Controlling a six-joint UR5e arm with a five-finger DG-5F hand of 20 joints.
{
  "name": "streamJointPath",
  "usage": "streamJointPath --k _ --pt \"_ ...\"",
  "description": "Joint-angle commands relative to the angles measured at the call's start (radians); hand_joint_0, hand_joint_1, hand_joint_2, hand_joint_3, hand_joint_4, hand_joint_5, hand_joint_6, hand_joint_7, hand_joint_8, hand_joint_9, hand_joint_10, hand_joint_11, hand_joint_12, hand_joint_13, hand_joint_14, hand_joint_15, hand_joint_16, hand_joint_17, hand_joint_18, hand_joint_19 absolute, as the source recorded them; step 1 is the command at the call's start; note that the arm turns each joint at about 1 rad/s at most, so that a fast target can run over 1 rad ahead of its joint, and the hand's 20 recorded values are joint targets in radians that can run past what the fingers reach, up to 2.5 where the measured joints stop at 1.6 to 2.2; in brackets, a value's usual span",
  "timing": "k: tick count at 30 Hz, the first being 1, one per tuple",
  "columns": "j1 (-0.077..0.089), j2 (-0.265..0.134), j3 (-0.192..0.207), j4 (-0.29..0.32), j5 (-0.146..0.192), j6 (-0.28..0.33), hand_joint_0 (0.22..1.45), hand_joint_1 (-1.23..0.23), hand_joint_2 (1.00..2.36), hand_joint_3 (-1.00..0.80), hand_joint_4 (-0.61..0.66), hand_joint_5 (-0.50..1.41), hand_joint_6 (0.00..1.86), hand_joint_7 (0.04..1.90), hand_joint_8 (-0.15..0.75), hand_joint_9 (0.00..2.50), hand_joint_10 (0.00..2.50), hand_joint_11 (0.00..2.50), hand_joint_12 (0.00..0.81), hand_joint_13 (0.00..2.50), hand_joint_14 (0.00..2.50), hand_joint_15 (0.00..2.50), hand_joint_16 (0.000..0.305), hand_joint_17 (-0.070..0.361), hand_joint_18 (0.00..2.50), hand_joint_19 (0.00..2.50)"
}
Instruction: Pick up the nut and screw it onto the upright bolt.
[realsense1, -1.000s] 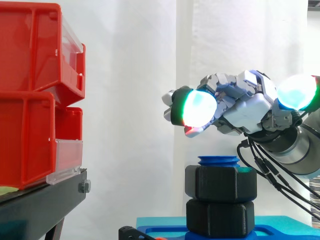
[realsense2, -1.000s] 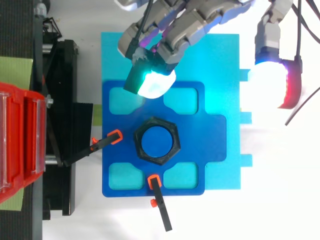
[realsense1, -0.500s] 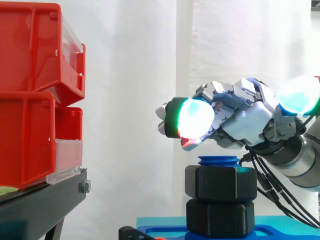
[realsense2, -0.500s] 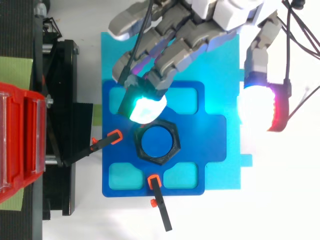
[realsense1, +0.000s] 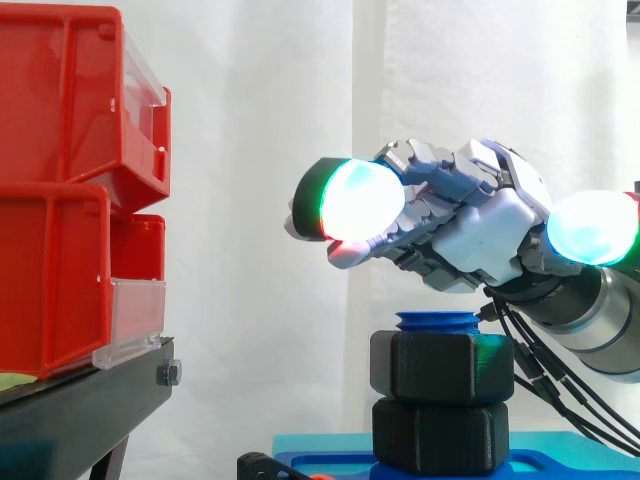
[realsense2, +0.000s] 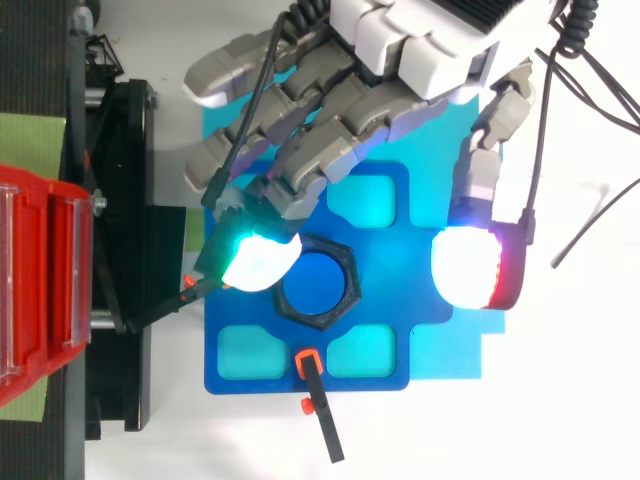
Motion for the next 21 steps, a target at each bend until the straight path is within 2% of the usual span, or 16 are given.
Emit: streamJointPath --k 1,5,13,14,16,18,21 --pt "0.005 0.000 0.005 -0.001 0.001 0.000 0.38 -0.60 1.00 -0.50 0.12 -0.27 0.50 0.62 0.228 0.26 0.00 0.00 0.324 0.23 0.00 0.00 0.038 0.085 0.00 0.00" --pt "0.009 0.002 0.006 -0.001 0.015 -0.003 0.38 -0.60 1.00 -0.50 0.12 -0.27 0.50 0.61 0.230 0.25 0.00 0.00 0.326 0.21 0.00 0.00 0.038 0.086 0.00 0.00" --pt "0.014 0.005 0.005 -0.023 0.018 -0.023 0.37 -0.53 1.00 -0.50 0.14 -0.25 0.50 0.61 0.237 0.25 0.00 0.00 0.333 0.21 0.00 0.00 0.040 0.090 0.00 0.00" --pt "0.022 0.005 0.005 -0.052 0.035 -0.027 0.37 -0.53 1.00 -0.50 0.14 -0.25 0.50 0.61 0.238 0.25 0.00 0.00 0.333 0.21 0.00 0.00 0.040 0.090 0.00 0.00" --pt "0.028 0.005 0.003 -0.080 0.065 -0.038 0.37 -0.53 1.00 -0.50 0.15 -0.25 0.50 0.61 0.239 0.25 0.00 0.00 0.333 0.21 0.00 0.00 0.040 0.090 0.00 0.00" --pt "0.031 0.005 0.002 -0.097 0.082 -0.044 0.37 -0.53 1.00 -0.50 0.15 -0.25 0.50 0.62 0.240 0.25 0.00 0.00 0.332 0.21 0.00 0.00 0.040 0.090 0.00 0.00" --pt "0.042 0.005 -0.003 -0.152 0.125 -0.067 0.37 -0.53 1.00 -0.50 0.15 -0.25 0.50 0.62 0.241 0.25 0.00 0.00 0.331 0.21 0.00 0.00 0.040 0.089 0.00 0.00"
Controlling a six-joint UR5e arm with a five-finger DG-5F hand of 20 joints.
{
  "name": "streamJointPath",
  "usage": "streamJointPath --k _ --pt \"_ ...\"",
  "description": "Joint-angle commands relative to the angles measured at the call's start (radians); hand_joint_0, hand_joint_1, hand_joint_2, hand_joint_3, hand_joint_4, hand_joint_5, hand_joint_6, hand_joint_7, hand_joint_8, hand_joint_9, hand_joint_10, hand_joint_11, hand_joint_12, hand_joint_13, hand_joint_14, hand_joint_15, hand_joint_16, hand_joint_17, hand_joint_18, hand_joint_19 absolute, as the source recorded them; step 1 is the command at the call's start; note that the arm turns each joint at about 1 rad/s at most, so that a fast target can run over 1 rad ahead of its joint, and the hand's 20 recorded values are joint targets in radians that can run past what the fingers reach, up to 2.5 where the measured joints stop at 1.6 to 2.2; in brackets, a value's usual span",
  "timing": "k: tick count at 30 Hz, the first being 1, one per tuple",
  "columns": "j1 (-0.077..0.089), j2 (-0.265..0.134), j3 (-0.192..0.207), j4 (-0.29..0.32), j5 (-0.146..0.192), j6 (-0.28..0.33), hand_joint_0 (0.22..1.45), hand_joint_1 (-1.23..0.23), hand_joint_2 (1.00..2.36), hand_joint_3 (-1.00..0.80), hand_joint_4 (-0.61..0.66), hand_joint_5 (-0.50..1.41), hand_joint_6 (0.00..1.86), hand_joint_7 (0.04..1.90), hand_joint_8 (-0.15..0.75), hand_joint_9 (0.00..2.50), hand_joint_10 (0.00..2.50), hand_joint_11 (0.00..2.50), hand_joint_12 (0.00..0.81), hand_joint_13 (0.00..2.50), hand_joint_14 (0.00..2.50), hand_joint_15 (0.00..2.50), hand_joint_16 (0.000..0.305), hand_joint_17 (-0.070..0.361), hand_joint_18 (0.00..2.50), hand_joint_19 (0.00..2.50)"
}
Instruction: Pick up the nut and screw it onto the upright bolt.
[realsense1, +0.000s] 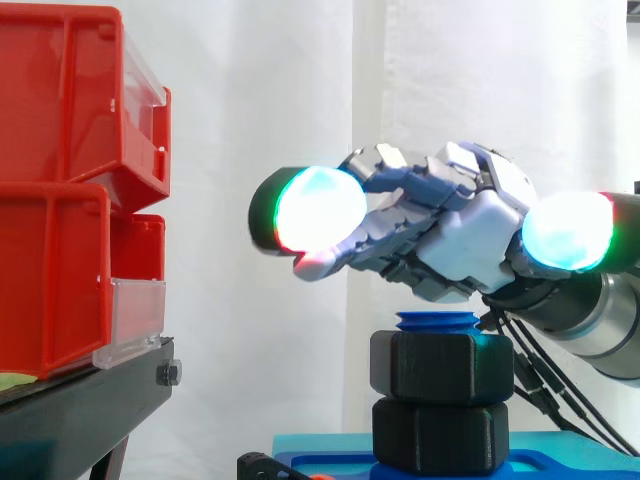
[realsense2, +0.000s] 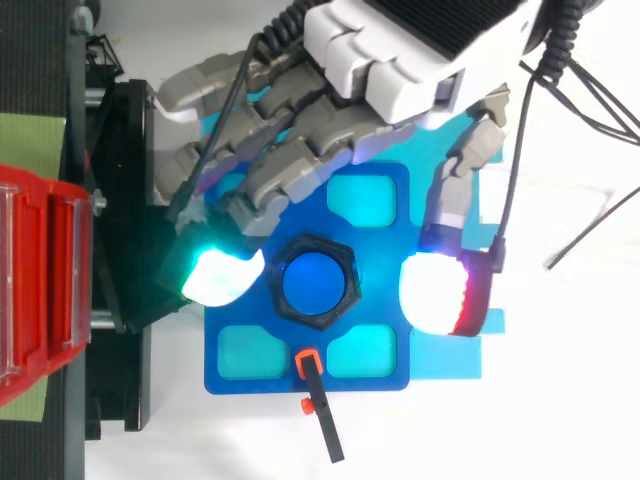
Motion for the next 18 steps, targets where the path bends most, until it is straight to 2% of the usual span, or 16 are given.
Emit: streamJointPath --k 1,4,8,18 --pt "0.011 0.000 -0.004 -0.057 0.042 -0.025 0.38 -0.53 1.00 -0.50 0.16 -0.25 0.50 0.62 0.240 0.25 0.00 0.00 0.330 0.21 0.00 0.00 0.039 0.088 0.00 0.00" --pt "0.018 0.000 -0.004 -0.103 0.067 -0.052 0.38 -0.53 1.00 -0.50 0.16 -0.24 0.50 0.63 0.241 0.26 0.00 0.00 0.329 0.21 0.00 0.00 0.039 0.088 0.00 0.00" --pt "0.026 0.000 -0.004 -0.134 0.090 -0.075 0.38 -0.51 1.00 -0.50 0.17 -0.24 0.50 0.64 0.243 0.26 0.00 0.00 0.327 0.21 0.00 0.00 0.039 0.087 0.00 0.00" --pt "0.037 0.000 -0.038 -0.139 0.097 -0.094 0.38 -0.40 1.00 -0.50 0.18 -0.23 0.50 0.66 0.251 0.27 0.00 0.00 0.329 0.22 0.00 0.00 0.039 0.088 0.00 0.00"
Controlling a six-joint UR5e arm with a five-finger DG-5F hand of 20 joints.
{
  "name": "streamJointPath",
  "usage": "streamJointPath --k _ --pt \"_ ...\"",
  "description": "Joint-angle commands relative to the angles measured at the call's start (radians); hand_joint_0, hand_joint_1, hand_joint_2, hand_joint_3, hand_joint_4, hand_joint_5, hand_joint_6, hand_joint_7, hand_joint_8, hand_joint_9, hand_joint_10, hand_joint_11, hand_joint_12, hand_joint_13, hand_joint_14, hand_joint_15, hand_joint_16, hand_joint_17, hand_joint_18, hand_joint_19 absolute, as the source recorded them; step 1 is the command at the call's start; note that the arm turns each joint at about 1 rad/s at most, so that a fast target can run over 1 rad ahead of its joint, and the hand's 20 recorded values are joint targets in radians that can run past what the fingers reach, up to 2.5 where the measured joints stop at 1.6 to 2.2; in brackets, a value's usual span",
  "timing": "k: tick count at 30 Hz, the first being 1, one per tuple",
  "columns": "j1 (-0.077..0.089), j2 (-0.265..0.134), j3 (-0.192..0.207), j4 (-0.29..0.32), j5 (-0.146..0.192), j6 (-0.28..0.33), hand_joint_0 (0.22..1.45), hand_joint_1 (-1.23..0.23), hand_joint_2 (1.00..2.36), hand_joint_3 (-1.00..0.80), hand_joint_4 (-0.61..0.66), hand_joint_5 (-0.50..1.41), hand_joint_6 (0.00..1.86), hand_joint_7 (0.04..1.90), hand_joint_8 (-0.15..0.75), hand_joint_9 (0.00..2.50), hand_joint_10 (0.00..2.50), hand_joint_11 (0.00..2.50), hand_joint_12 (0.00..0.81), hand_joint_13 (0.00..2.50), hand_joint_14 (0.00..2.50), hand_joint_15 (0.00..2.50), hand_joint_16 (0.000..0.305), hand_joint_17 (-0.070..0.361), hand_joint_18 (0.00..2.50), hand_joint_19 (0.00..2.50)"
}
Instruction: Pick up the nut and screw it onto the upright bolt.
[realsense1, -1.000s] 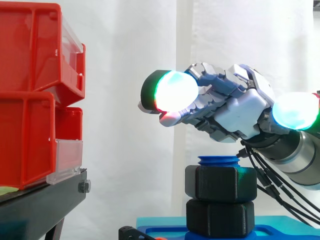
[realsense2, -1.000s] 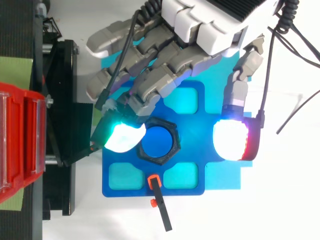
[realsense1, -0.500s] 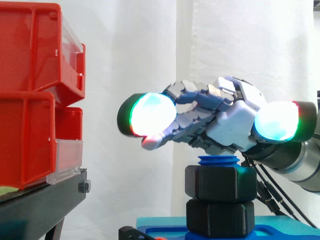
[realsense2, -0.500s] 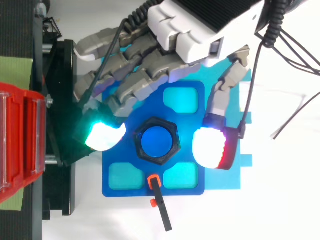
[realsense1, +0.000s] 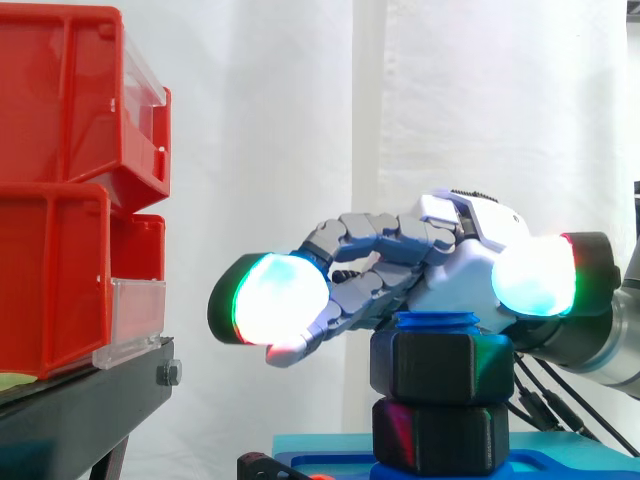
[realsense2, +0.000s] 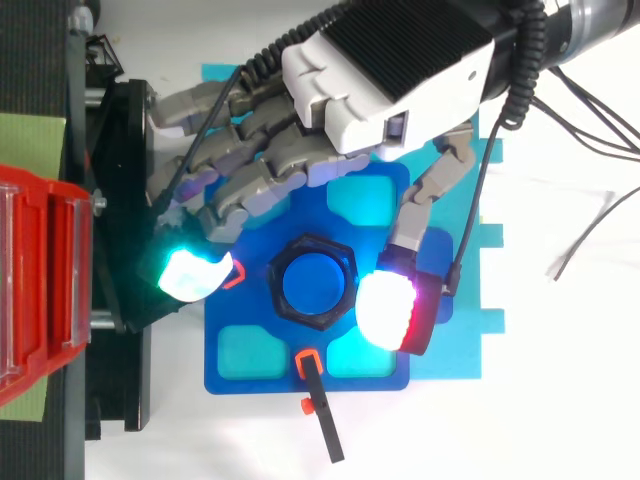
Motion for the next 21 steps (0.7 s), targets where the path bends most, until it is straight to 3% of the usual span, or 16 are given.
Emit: streamJointPath --k 1,16,21 --pt "0.003 0.000 -0.015 0.001 0.001 -0.002 0.38 -0.38 1.00 -0.50 0.18 -0.22 0.50 0.66 0.252 0.28 0.00 0.00 0.330 0.22 0.00 0.00 0.039 0.088 0.00 0.00" --pt "0.004 0.000 -0.019 -0.004 -0.016 -0.005 0.39 -0.16 1.00 -0.50 0.21 -0.20 0.50 0.76 0.264 0.32 0.00 0.00 0.320 0.24 0.00 0.00 0.037 0.083 0.00 0.00" --pt "0.004 0.000 -0.023 -0.005 -0.039 -0.008 0.40 -0.14 1.00 -0.50 0.22 -0.18 0.50 0.81 0.268 0.33 0.00 0.00 0.315 0.25 0.00 0.00 0.036 0.080 0.00 0.00"
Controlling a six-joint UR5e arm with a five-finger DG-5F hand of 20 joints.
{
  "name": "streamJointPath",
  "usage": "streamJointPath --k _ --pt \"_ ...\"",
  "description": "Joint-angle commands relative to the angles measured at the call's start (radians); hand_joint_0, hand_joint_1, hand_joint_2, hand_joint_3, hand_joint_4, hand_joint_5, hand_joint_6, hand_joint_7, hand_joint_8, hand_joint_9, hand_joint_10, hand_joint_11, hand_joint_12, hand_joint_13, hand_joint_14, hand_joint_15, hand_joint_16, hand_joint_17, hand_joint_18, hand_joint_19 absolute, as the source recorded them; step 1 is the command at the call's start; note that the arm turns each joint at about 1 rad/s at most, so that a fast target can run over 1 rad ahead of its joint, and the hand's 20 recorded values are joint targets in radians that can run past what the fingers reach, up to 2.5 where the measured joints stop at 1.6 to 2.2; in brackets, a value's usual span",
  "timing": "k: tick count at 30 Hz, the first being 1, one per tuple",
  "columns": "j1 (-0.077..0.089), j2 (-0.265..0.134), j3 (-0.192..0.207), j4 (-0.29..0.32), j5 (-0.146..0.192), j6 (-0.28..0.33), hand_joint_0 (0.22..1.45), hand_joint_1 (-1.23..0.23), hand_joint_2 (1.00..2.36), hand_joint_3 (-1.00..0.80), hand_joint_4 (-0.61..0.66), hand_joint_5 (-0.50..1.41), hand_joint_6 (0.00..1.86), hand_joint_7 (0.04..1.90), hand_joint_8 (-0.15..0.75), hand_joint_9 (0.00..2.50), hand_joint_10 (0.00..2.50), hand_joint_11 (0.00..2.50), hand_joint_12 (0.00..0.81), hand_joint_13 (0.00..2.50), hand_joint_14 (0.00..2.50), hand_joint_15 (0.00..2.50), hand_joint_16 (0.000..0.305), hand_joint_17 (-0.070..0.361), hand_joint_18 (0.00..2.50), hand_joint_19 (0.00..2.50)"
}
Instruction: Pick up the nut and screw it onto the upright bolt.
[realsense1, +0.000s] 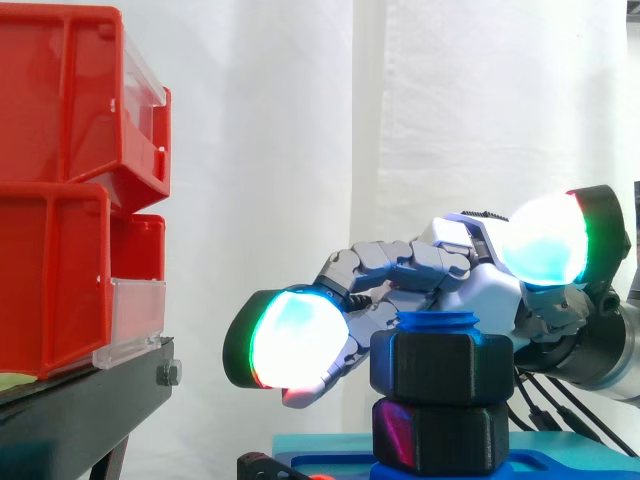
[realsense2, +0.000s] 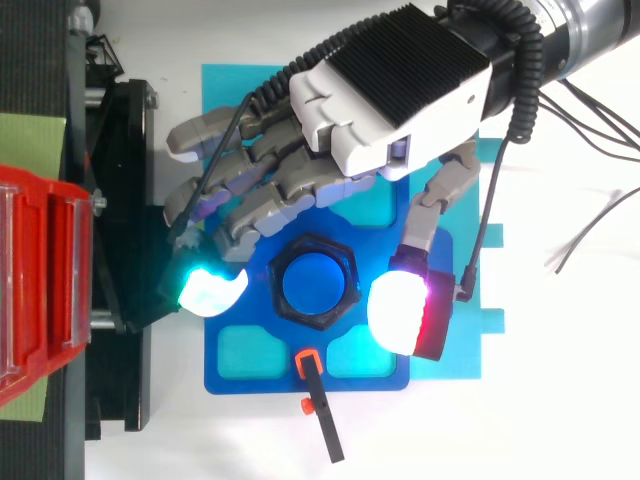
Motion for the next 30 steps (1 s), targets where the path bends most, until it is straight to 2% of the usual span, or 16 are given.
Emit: streamJointPath --k 1,11,23,30 --pt "0.000 0.000 -0.007 -0.001 -0.016 -0.007 0.40 -0.14 1.00 -0.50 0.22 -0.18 0.50 0.82 0.268 0.34 0.00 0.00 0.315 0.25 0.00 0.00 0.036 0.080 0.00 0.00" --pt "-0.002 0.000 -0.008 0.002 -0.023 -0.012 0.41 -0.12 1.00 -0.50 0.27 -0.15 0.50 1.00 0.279 0.41 0.00 0.00 0.304 0.29 0.00 0.00 0.033 0.074 0.00 0.00" --pt "-0.011 0.000 -0.008 0.007 -0.042 -0.012 0.42 -0.13 1.00 -0.50 0.25 -0.12 0.50 1.23 0.285 0.46 0.00 0.00 0.296 0.33 0.00 0.00 0.030 0.067 0.00 0.00" --pt "-0.015 0.000 -0.008 0.025 -0.054 -0.012 0.42 -0.13 1.00 -0.50 0.23 -0.11 0.50 1.29 0.286 0.48 0.00 0.00 0.293 0.35 0.00 0.00 0.029 0.066 0.00 0.00"
